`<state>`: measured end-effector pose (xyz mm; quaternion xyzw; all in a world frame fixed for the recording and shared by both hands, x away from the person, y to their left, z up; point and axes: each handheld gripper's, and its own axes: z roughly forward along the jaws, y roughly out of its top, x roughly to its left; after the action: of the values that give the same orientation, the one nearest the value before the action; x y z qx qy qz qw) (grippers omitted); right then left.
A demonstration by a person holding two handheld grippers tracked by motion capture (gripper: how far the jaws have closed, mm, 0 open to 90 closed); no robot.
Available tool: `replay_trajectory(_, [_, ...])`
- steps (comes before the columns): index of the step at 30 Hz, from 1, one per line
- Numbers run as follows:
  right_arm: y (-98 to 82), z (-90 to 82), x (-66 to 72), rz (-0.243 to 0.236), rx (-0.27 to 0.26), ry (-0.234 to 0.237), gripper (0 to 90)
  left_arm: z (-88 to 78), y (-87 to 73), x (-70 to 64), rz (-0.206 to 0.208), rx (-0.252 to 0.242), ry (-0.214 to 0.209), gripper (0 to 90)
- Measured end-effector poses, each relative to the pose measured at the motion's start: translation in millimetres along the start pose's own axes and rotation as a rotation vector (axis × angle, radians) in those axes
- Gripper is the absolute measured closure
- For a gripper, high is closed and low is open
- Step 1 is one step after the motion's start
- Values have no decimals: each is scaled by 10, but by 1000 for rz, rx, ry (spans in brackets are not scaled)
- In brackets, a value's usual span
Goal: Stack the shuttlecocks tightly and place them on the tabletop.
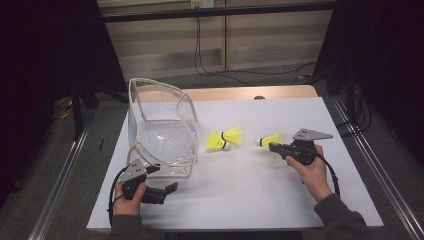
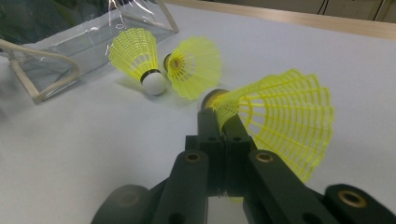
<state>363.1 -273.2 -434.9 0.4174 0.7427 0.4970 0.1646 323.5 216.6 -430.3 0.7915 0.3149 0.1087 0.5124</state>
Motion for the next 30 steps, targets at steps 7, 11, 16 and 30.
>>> replay_trajectory(7, [55,-4,-17,-6,3,1,893,1,2,2,3,3,-1,36])
replay_trajectory(11, [103,27,-2,-26,14,0,894,-1,2,2,2,0,0,36])
replay_trajectory(16, [106,81,-10,-15,23,7,893,0,1,1,2,1,-3,36])
replay_trajectory(30, [198,115,-28,-50,47,-13,894,5,4,3,2,2,-3,36])
